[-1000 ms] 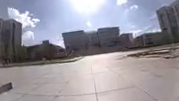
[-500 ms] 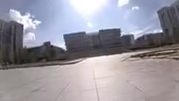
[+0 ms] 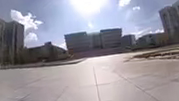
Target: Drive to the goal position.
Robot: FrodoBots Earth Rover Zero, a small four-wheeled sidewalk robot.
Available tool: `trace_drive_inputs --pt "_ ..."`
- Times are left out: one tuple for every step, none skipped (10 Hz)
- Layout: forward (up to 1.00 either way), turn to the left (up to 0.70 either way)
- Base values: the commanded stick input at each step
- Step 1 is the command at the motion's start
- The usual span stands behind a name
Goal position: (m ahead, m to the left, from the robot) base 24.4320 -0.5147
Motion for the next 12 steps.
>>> trace_drive_inputs --pt "1.00 0.01" --pt "1.00 0.01" --pt "1.00 0.01" --pt "1.00 0.01" --pt "1.00 0.01" --pt "1.00 0.01" --pt "1.00 0.01" --pt "1.00 0.01" --pt "1.00 0.01" --pt "1.00 0.01" --pt "1.00 0.01" --pt "1.00 0.01"
